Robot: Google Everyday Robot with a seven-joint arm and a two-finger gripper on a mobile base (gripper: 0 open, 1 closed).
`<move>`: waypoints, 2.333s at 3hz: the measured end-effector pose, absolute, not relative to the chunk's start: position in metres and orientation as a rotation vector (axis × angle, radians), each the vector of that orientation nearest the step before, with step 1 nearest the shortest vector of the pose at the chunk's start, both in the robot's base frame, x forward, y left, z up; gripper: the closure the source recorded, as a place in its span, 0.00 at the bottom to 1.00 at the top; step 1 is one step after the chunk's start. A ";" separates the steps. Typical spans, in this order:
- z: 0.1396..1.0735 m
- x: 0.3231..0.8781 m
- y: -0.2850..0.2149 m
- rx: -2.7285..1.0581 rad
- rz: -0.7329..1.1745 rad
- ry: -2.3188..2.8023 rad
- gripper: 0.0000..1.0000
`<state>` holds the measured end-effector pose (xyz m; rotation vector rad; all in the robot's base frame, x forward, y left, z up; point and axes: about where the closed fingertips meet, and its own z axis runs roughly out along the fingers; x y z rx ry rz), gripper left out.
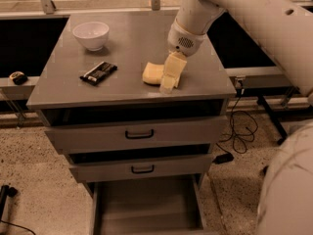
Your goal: Place sponge into bottom drawer
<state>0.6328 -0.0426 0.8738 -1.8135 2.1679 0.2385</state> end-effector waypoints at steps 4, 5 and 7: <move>0.853 0.634 -0.023 -1.862 0.285 2.174 0.88; 0.851 0.631 -0.024 -1.856 0.289 2.178 1.00; 0.879 0.619 -0.034 -1.770 0.257 2.110 1.00</move>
Offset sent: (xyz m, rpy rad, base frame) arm 0.0027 0.0244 -0.0257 -0.0050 0.0563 0.0447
